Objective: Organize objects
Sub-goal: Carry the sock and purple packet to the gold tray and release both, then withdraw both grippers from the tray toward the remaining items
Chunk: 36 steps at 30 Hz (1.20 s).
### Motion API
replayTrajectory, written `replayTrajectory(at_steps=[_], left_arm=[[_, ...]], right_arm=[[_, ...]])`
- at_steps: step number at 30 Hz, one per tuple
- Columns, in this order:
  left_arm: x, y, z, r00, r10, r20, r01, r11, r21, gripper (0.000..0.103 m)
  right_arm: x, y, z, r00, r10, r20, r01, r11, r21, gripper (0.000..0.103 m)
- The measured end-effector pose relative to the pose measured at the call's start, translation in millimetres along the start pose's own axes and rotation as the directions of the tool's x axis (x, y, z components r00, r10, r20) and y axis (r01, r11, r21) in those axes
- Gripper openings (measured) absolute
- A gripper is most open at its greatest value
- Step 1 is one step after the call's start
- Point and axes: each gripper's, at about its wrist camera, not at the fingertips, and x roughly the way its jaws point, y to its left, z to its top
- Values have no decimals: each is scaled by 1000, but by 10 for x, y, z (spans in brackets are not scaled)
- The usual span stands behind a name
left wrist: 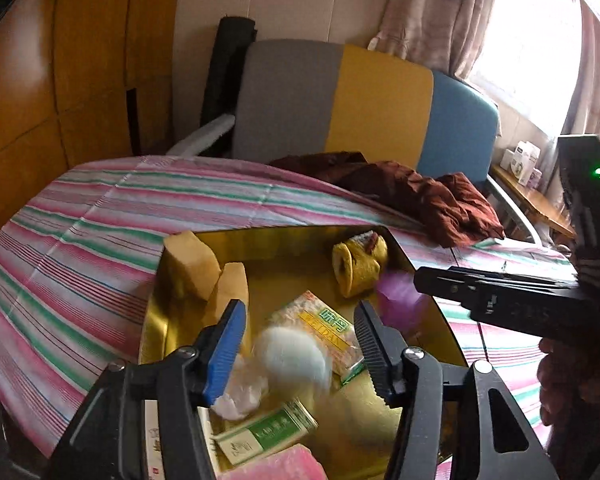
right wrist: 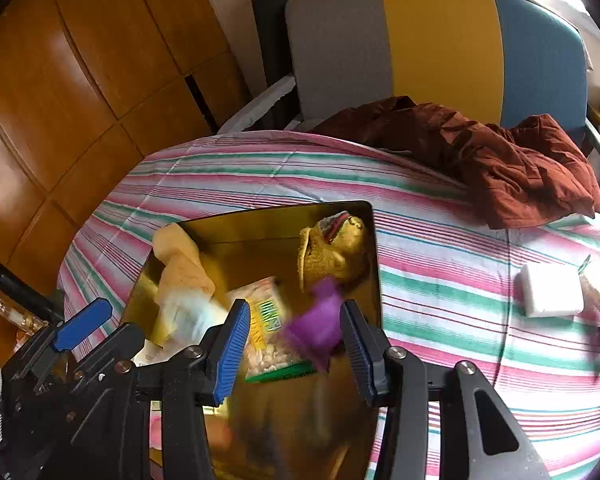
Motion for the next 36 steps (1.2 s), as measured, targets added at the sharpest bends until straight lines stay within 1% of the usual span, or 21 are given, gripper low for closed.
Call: replayTrajectory(at_steps=[4, 9, 16, 23, 30, 36], left_arm=[[-82, 26, 20, 1000, 0, 21, 0, 1000, 3, 58], [-205, 11, 7, 999, -3, 45, 3, 1000, 9, 63], [-314, -16, -62, 998, 5, 59, -7, 1000, 26, 68], [-416, -43, -115, 997, 0, 71, -2, 999, 33, 73], [-510, -116, -181, 997, 8, 79, -13, 997, 71, 74], [-547, -180, -237, 997, 16, 82, -25, 994, 106, 75]], right_arm=[[6, 22, -112, 1000, 0, -13, 0, 1000, 6, 47], [-50, 10, -293, 1000, -15, -16, 15, 1000, 26, 48], [-186, 57, -516, 996, -87, 2, 87, 996, 14, 49], [-296, 137, -619, 990, -136, 34, 136, 991, -2, 49], [-354, 153, -681, 981, -188, 54, 188, 982, -4, 49], [-428, 129, -710, 978, -195, 67, 196, 981, 1, 49]])
